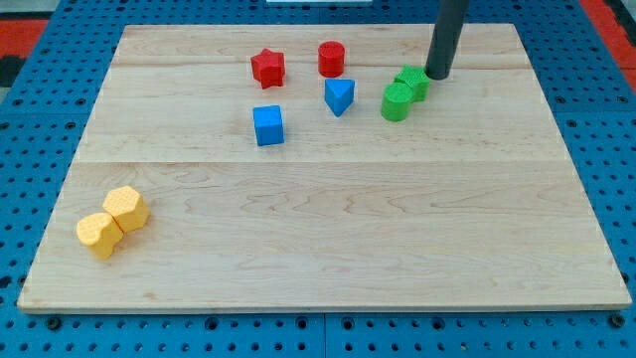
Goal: Push the green star and green circle towards the bottom center of the board
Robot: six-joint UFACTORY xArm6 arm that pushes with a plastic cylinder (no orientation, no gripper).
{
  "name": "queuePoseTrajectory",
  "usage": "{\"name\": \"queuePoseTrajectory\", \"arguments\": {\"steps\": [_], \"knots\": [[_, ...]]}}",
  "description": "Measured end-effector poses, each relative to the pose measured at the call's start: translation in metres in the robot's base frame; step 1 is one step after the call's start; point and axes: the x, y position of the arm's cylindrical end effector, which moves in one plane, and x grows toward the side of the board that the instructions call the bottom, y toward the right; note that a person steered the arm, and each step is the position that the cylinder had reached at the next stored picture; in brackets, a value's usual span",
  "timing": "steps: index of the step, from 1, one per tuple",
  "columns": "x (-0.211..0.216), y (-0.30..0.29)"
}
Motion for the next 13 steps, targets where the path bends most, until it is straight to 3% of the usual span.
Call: {"name": "queuePoseTrajectory", "arguments": {"steps": [1, 2, 5, 7, 9, 11, 13], "knots": [[-0.003, -0.015], [0.038, -0.040], [0.099, -0.133], [0.087, -0.140], [0.069, -0.085], [0.117, -0.090], [0.143, -0.157]]}}
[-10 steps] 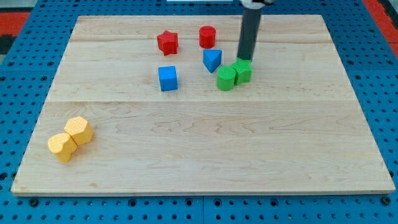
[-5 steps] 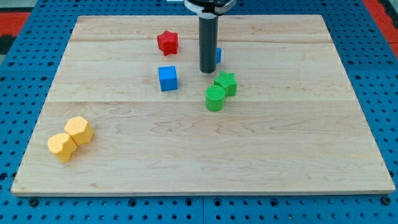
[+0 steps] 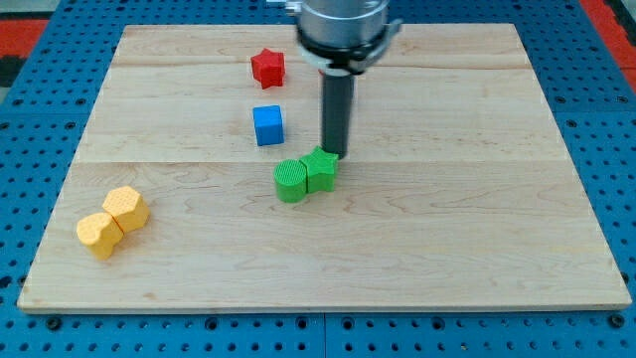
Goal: Push the green star and green circle towards the bottom center of the board
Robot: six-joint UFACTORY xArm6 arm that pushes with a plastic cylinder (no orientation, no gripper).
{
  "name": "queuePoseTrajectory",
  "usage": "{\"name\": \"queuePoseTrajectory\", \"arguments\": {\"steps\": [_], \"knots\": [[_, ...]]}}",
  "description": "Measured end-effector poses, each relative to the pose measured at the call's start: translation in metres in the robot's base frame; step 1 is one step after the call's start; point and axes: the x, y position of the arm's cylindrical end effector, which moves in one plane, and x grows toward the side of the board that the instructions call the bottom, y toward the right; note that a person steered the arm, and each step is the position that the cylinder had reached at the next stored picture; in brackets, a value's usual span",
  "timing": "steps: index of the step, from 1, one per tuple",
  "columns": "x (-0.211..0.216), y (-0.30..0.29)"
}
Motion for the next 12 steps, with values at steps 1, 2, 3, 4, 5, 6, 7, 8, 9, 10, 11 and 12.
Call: {"name": "queuePoseTrajectory", "arguments": {"steps": [1, 2, 3, 4, 5, 6, 7, 8, 9, 10, 11, 12], "knots": [[0.003, -0.052], [0.021, -0.089], [0.036, -0.097], [0.036, -0.069], [0.035, -0.068], [0.002, -0.075], [-0.016, -0.033], [-0.012, 0.016], [0.005, 0.015], [0.016, -0.022], [0.017, -0.034], [0.019, -0.036]]}}
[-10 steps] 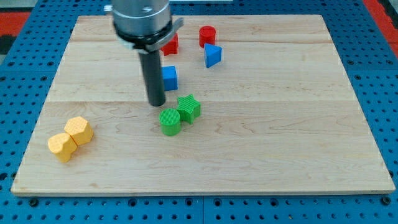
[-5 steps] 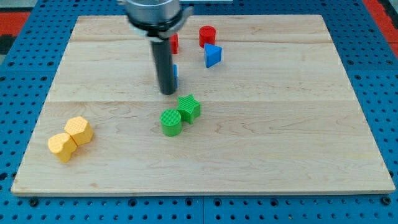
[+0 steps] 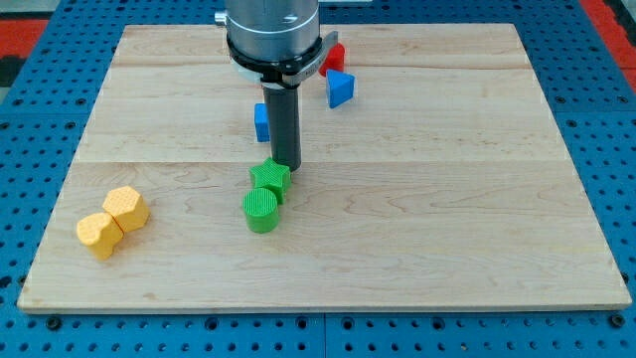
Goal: Push the green star and green circle towards the bottom center of the board
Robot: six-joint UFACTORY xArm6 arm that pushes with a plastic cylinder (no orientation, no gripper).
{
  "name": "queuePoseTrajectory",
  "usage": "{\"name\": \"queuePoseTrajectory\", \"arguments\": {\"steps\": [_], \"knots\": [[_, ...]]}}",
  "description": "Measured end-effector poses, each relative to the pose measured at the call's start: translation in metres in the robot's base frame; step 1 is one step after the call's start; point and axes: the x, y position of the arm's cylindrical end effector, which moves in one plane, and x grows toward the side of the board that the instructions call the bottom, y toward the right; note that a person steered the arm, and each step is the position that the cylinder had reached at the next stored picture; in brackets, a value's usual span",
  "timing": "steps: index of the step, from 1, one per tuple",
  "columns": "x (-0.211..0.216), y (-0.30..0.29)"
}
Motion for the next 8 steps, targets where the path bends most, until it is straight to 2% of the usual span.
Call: {"name": "queuePoseTrajectory", "arguments": {"steps": [1, 2, 4, 6, 7, 8], "knots": [[0.010, -0.008], [-0.010, -0.008], [-0.009, -0.055], [0.052, -0.051], [0.065, -0.051], [0.060, -0.073]]}}
